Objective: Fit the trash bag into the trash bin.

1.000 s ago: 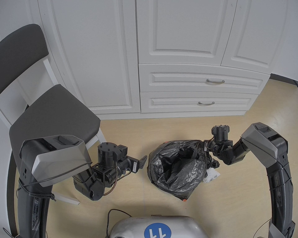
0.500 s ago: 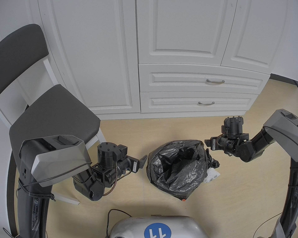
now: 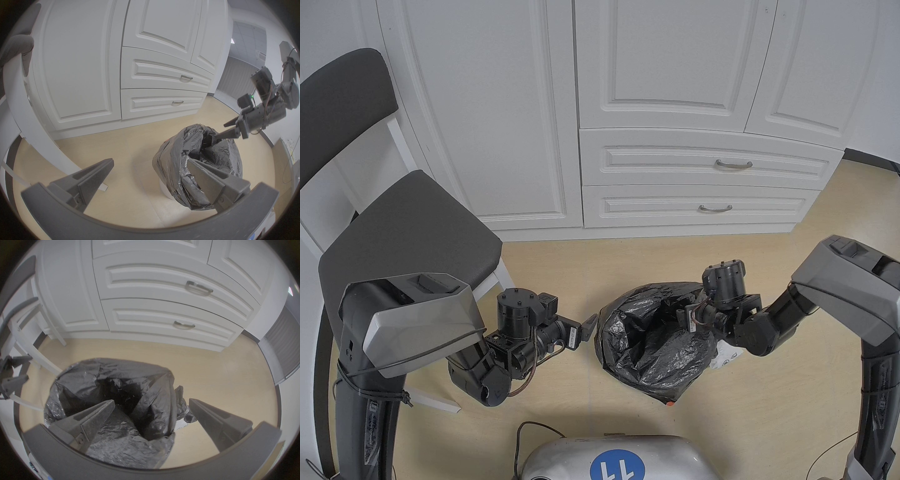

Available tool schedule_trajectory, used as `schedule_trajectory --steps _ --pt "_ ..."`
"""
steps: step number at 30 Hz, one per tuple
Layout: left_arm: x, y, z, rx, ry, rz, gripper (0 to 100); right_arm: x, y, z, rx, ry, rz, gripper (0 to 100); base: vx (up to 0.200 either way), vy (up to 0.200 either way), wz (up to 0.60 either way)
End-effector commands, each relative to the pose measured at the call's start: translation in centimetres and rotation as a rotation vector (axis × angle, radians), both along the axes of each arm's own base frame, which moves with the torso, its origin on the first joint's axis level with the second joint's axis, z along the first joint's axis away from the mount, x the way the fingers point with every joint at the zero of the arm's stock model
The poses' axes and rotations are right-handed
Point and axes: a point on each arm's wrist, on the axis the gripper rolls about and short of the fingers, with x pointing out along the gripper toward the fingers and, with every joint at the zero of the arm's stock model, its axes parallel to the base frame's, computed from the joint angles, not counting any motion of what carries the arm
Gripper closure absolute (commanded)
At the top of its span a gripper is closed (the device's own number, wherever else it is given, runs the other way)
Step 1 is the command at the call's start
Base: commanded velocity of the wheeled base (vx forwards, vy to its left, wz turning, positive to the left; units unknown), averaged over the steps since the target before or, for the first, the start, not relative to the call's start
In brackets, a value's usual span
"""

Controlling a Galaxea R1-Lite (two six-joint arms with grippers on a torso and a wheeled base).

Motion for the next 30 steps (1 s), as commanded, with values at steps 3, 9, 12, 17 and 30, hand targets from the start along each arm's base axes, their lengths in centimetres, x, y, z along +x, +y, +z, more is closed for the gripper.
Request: schedule_trajectory --steps 3,9,12,17,30 --pt "0.0 -0.1 0.0 0.0 0.0 -0.001 0 0.2 1.2 -2.5 -0.026 0.043 0.014 0 0.0 0.0 0.0" --pt "0.0 -0.1 0.0 -0.001 -0.002 0.001 0 -0.1 0.8 -2.6 -0.043 0.056 0.014 0 0.0 0.0 0.0" --pt "0.0 -0.1 0.0 -0.002 -0.005 0.001 0 -1.6 -0.8 -1.4 -0.113 0.077 0.041 0 0.0 0.0 0.0" --pt "-0.1 -0.1 -0.1 0.0 -0.001 -0.001 0 -4.4 -4.4 -0.3 -0.278 0.137 0.137 0 0.0 0.0 0.0" --pt "-0.5 -0.1 -0.3 0.0 -0.001 -0.007 0 -6.3 -7.3 0.1 -0.36 0.172 0.316 0 0.0 0.0 0.0"
